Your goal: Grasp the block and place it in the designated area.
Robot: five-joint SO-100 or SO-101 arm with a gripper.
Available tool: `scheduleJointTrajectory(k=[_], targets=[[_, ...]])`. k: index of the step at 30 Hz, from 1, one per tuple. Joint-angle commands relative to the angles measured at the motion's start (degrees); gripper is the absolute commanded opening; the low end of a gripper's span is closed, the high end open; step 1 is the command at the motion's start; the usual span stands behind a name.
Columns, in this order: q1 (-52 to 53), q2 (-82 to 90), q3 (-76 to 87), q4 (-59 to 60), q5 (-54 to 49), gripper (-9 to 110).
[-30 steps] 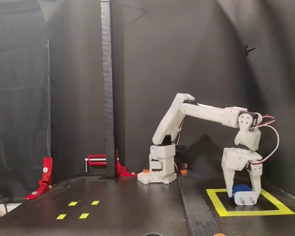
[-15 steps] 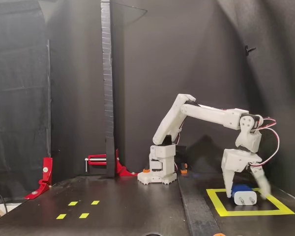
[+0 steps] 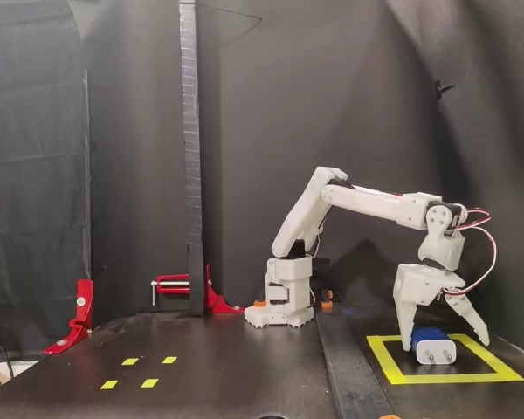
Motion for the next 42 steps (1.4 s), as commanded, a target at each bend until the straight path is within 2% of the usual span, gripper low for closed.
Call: scheduleJointTrajectory(k=[1,18,31,34,42], targets=[[0.7,5.54,-0.09,1.23,-0.7,50],[3.16,26.28,-0.18,11.87,-3.16,50],[3.78,27.86,-0.18,12.3,-3.78,49],[3.96,27.86,-0.26,12.13,-3.78,42],[4.22,28.13,-0.26,11.78,-4.13,9]])
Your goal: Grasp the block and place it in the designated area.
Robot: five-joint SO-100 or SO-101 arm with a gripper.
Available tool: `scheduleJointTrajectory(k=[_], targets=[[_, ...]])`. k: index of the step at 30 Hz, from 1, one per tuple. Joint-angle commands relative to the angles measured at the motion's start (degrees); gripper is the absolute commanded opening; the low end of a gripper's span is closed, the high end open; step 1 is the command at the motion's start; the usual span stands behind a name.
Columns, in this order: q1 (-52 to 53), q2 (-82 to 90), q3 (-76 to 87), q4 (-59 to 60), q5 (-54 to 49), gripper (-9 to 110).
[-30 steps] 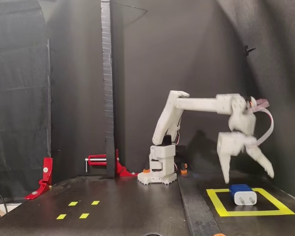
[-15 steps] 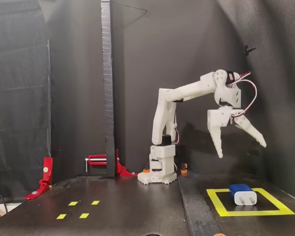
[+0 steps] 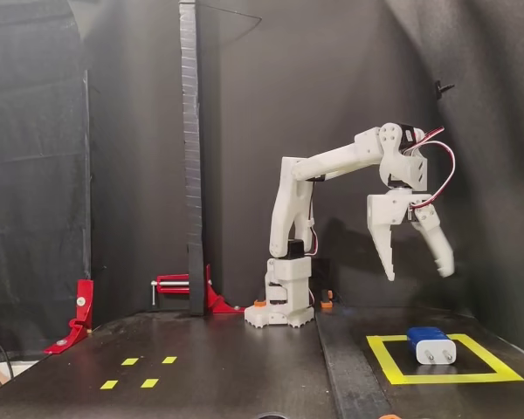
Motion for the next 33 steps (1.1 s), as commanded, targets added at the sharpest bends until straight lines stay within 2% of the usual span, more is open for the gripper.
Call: scheduleJointTrajectory(k=[1,3,11,15,22,29,33], targets=[[0.35,2.9,-0.26,-0.44,-0.62,6],[0.44,2.9,-0.26,-0.62,-0.62,0],[0.97,2.99,-0.26,-1.23,-0.18,0],[1.05,2.99,-0.26,-2.72,4.22,0],[1.05,2.9,-0.26,-4.66,23.03,0],[1.76,2.64,-0.18,-3.6,51.42,0],[2.72,2.64,-0.18,-3.34,57.13,0]])
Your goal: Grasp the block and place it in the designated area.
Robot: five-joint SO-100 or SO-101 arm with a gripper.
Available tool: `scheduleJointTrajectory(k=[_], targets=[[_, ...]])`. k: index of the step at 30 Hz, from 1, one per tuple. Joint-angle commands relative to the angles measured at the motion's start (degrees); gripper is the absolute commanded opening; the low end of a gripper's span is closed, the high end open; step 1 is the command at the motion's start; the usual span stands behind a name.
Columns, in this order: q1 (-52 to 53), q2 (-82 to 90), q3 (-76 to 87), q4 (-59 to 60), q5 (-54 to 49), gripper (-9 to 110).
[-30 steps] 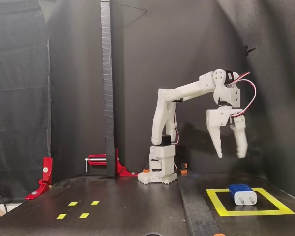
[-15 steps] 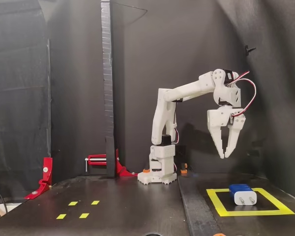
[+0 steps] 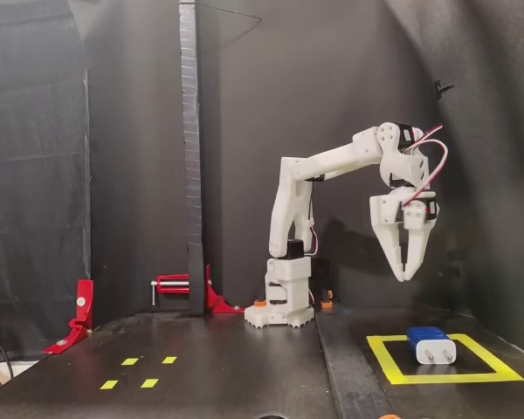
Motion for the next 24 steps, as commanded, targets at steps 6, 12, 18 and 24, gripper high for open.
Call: scheduleJointTrajectory(k=[6,12,18,24], targets=[[1.93,2.37,-0.18,0.09,3.16,0],[7.38,1.67,-0.09,-0.44,2.9,0],[18.28,0.79,-0.09,-1.76,1.76,0],[30.32,1.05,-0.18,-1.49,-2.2,0]])
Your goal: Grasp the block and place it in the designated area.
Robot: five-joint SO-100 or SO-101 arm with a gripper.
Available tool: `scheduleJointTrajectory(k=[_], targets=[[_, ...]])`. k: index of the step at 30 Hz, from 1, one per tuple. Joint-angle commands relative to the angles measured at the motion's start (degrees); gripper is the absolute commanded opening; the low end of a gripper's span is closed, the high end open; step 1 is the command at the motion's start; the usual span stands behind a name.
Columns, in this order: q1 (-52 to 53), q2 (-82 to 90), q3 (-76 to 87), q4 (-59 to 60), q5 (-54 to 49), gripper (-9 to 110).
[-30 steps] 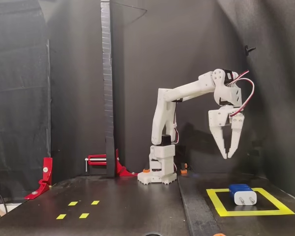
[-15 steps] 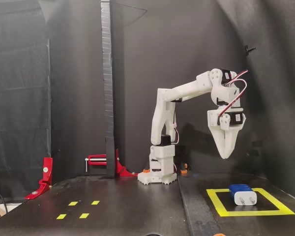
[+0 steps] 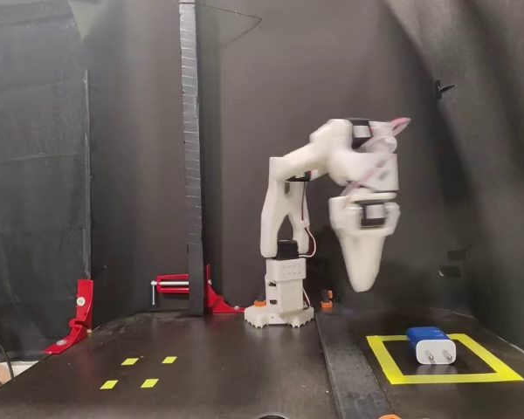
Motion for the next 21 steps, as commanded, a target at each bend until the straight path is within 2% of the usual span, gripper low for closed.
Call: scheduleJointTrajectory(k=[1,8,21], targets=[[6.59,1.05,-0.26,0.26,-2.02,0],[19.07,0.88,-0.26,-0.26,-7.47,0],[20.3,9.05,1.67,0.44,-8.7,0]])
